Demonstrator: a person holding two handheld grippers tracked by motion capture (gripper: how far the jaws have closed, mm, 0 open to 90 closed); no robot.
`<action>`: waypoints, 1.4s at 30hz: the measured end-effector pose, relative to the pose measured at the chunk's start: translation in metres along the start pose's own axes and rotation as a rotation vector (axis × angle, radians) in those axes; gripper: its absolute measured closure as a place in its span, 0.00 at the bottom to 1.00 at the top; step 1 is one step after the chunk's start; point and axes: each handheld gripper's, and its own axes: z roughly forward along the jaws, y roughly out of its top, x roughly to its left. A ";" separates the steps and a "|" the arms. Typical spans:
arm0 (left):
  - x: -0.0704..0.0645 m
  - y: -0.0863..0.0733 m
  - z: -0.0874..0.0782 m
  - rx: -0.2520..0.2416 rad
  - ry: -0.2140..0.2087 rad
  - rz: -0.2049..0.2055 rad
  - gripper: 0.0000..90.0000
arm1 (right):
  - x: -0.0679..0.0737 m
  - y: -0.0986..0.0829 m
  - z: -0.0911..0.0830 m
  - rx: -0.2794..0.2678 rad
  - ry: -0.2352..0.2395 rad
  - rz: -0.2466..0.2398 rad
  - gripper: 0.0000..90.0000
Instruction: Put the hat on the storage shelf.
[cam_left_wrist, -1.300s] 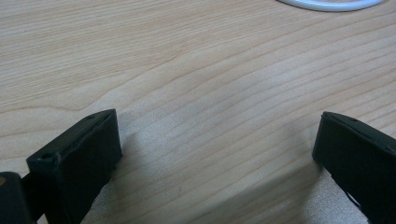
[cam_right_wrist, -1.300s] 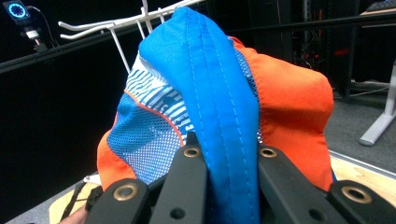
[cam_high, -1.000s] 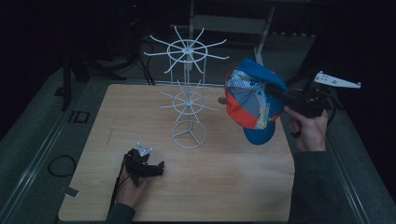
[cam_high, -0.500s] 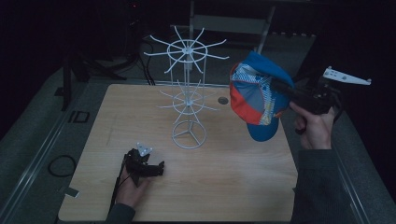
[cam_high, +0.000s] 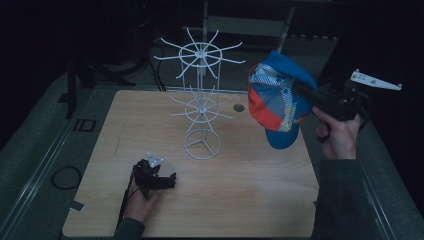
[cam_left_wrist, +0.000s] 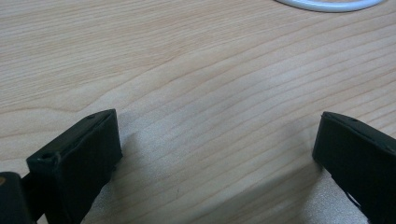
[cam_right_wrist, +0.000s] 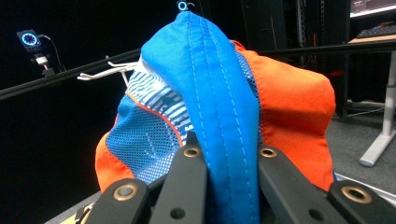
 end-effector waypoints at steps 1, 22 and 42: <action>0.000 0.000 0.000 0.000 0.000 0.000 0.02 | 0.000 0.000 0.000 -0.003 0.000 0.000 0.98; 0.000 0.000 0.000 0.000 0.001 0.002 0.02 | 0.012 0.008 -0.005 -0.051 0.027 -0.010 0.98; 0.000 0.000 0.000 0.002 -0.001 0.004 0.02 | 0.016 0.019 0.004 -0.093 0.080 -0.004 0.98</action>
